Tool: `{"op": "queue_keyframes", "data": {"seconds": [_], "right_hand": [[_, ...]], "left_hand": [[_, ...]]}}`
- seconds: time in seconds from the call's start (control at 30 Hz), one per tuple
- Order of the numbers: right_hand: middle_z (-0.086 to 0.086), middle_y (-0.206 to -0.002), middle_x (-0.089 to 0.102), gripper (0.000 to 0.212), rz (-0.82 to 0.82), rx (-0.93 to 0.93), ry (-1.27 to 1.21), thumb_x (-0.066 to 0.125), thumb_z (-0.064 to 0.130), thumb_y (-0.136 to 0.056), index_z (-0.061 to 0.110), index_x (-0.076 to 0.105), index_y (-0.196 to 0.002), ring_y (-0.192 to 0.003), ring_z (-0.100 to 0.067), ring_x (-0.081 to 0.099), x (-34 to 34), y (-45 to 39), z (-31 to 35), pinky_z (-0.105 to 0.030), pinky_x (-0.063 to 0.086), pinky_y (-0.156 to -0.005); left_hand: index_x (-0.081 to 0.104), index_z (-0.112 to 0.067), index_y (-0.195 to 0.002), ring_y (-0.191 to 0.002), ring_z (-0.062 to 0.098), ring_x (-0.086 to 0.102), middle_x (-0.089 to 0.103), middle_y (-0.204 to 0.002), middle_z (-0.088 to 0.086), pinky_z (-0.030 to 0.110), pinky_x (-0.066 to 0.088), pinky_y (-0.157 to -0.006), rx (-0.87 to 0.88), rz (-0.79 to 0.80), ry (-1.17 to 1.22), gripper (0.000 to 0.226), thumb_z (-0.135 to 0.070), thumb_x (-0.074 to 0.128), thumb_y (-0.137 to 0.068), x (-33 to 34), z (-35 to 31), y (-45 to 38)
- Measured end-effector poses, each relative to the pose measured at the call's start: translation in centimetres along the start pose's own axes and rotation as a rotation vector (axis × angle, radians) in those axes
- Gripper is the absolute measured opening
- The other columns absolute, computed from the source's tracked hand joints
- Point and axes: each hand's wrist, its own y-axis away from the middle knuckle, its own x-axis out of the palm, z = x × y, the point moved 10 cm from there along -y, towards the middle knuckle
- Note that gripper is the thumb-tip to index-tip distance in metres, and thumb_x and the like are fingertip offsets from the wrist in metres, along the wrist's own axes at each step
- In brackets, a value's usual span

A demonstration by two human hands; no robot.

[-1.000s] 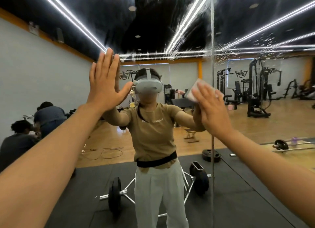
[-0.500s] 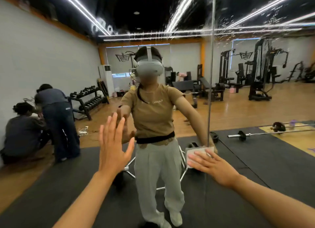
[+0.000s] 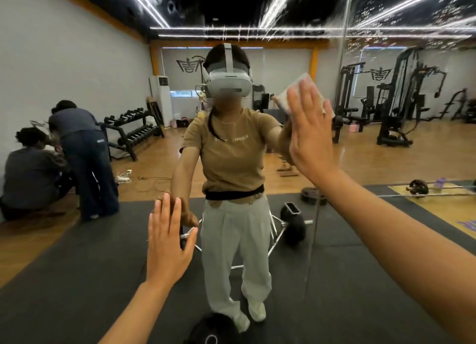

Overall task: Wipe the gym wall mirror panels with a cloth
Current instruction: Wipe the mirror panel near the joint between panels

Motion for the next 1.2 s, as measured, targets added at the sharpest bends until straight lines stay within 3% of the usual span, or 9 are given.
{"op": "queue_keyframes", "data": {"seconds": [0.17,0.37,0.5,0.6,0.8,0.9,1.03,1.13,1.2], "right_hand": [[-0.006,-0.165,0.010,0.066,-0.004,-0.122,-0.027,0.046,0.003,-0.094,0.015,0.022,-0.155,-0.152,-0.027,0.005,4.5,5.8,3.4,-0.054,0.011,-0.120],[-0.004,-0.166,-0.009,0.093,0.536,-0.904,0.430,0.048,0.026,-0.078,0.022,0.001,-0.158,-0.152,-0.029,-0.006,14.2,29.5,6.1,-0.050,-0.012,-0.121],[0.001,-0.165,-0.016,0.104,0.681,-1.197,0.576,0.061,0.045,-0.084,0.020,-0.009,-0.157,-0.151,-0.021,-0.014,15.6,32.8,4.7,-0.048,-0.017,-0.120],[-0.003,-0.166,-0.011,0.088,0.455,-1.110,0.453,0.052,0.027,-0.089,0.018,-0.003,-0.158,-0.152,-0.023,-0.010,13.5,25.2,6.7,-0.046,-0.008,-0.122],[-0.010,-0.160,0.029,0.058,-0.047,-0.303,0.068,0.044,0.004,-0.094,0.012,0.036,-0.152,-0.149,-0.028,0.022,3.3,-0.4,8.8,-0.045,0.011,-0.122],[-0.012,-0.160,0.030,0.059,-0.166,-0.154,0.042,0.046,0.001,-0.094,0.011,0.037,-0.152,-0.149,-0.030,0.022,3.3,-2.7,9.8,-0.046,0.011,-0.122],[-0.008,-0.159,0.023,0.072,-0.017,-0.402,0.052,0.048,0.000,-0.083,0.016,0.031,-0.151,-0.148,-0.026,0.018,8.8,6.5,13.8,-0.043,0.002,-0.120],[-0.003,-0.162,0.016,0.085,0.351,-0.822,0.232,0.059,0.020,-0.078,0.021,0.021,-0.155,-0.149,-0.027,0.015,15.7,20.4,16.2,-0.050,0.008,-0.118],[-0.006,-0.166,-0.005,0.093,0.631,-1.071,0.445,0.056,0.039,-0.085,0.020,0.001,-0.157,-0.152,-0.028,-0.001,19.0,29.6,15.0,-0.055,-0.008,-0.118]], "left_hand": [[0.005,-0.020,-0.159,-0.153,0.023,-0.005,-0.006,-0.167,0.001,0.032,-0.007,-0.123,0.014,-0.001,-0.017,0.079,-0.046,0.041,-0.094,0.0,0.1,-0.2],[0.004,-0.019,-0.159,-0.153,0.021,-0.009,-0.010,-0.166,0.001,0.031,-0.009,-0.122,0.010,-0.003,-0.063,0.079,-0.049,0.039,-0.095,0.1,0.2,-0.1],[0.007,-0.014,-0.159,-0.153,0.023,-0.008,-0.010,-0.166,0.004,0.033,-0.008,-0.123,0.008,-0.003,-0.101,0.080,-0.046,0.042,-0.095,0.3,0.1,-0.2],[0.009,-0.013,-0.159,-0.153,0.024,-0.007,-0.008,-0.167,0.005,0.034,-0.007,-0.123,0.017,-0.010,-0.094,0.079,-0.045,0.042,-0.095,0.3,0.2,-0.2],[0.013,-0.011,-0.158,-0.153,0.023,-0.007,-0.008,-0.167,0.004,0.033,-0.007,-0.123,0.019,-0.035,-0.099,0.077,-0.046,0.041,-0.096,0.2,0.1,-0.3],[0.014,-0.012,-0.158,-0.153,0.023,-0.006,-0.008,-0.167,0.003,0.033,-0.006,-0.123,0.042,-0.054,-0.096,0.075,-0.044,0.041,-0.097,-0.1,0.1,-0.3],[0.017,-0.013,-0.158,-0.153,0.022,-0.002,-0.002,-0.167,0.004,0.036,-0.001,-0.124,0.088,-0.063,-0.085,0.068,-0.031,0.044,-0.099,-0.3,0.4,-0.1],[0.014,-0.016,-0.159,-0.153,0.020,-0.002,-0.004,-0.167,0.000,0.034,0.002,-0.123,0.109,-0.033,-0.119,0.065,-0.023,0.041,-0.100,-0.4,1.0,-0.1],[0.012,-0.017,-0.159,-0.153,0.017,-0.005,-0.007,-0.167,-0.002,0.031,0.001,-0.122,0.117,-0.005,-0.158,0.063,-0.025,0.035,-0.101,-0.6,1.2,-0.2]]}}
